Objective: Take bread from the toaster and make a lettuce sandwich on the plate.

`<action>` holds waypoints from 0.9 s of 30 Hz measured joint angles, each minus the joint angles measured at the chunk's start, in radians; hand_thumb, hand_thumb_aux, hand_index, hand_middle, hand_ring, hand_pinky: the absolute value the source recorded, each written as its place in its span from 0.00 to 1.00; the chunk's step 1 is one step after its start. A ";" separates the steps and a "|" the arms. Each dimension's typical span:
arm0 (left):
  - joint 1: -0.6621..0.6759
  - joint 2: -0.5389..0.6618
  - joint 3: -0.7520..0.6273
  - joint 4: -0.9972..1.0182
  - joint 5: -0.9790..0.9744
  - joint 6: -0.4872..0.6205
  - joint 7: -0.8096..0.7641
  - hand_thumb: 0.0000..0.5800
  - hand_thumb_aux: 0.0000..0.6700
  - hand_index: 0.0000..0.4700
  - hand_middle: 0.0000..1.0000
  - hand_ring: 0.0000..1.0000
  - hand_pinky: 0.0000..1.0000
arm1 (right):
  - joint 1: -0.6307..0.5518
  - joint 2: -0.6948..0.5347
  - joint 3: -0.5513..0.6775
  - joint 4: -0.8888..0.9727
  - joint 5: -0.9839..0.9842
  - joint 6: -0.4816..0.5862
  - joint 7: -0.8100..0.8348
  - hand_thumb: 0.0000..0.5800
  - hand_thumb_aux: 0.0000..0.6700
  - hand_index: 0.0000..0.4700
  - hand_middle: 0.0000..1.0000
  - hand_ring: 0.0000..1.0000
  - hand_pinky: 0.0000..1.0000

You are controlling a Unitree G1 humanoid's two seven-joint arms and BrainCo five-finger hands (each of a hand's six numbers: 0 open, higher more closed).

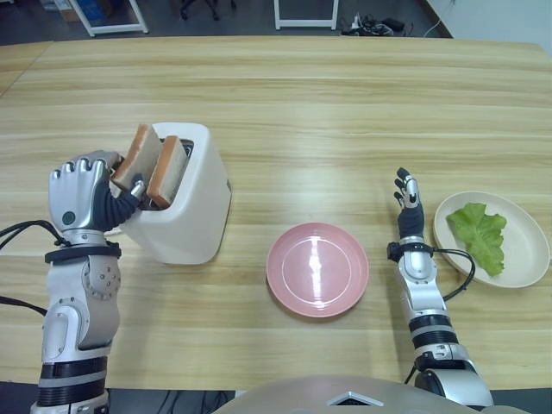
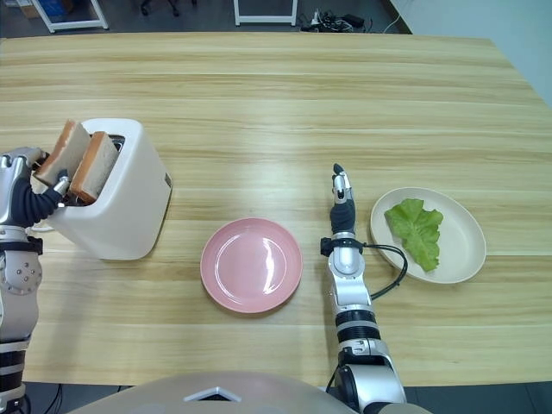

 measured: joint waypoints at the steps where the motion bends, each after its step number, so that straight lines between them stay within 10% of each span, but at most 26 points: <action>1: -0.008 0.001 0.005 -0.013 0.019 -0.011 0.038 1.00 1.00 1.00 1.00 1.00 1.00 | 0.000 0.000 0.000 0.001 0.000 0.000 0.000 0.00 0.00 0.00 0.00 0.00 0.00; 6: -0.038 -0.035 0.101 -0.098 -0.039 -0.118 0.256 1.00 1.00 1.00 1.00 1.00 1.00 | 0.000 0.003 0.002 0.006 0.000 0.004 0.000 0.00 0.00 0.00 0.00 0.00 0.00; 12: -0.057 -0.114 -0.001 -0.174 -0.589 -0.339 0.064 1.00 1.00 1.00 1.00 1.00 1.00 | 0.000 0.003 0.004 0.008 0.000 0.004 0.000 0.00 0.00 0.00 0.00 0.00 0.00; 18: -0.070 -0.285 -0.376 -0.082 -1.107 -0.232 -0.401 1.00 1.00 1.00 1.00 1.00 1.00 | -0.001 0.004 0.005 0.017 0.000 0.006 0.001 0.00 0.00 0.00 0.00 0.00 0.00; 27: -0.055 -0.330 -0.620 0.133 -0.953 -0.074 -0.621 1.00 1.00 1.00 1.00 1.00 1.00 | 0.005 0.000 0.004 0.010 0.000 0.019 0.005 0.00 0.00 0.00 0.00 0.00 0.00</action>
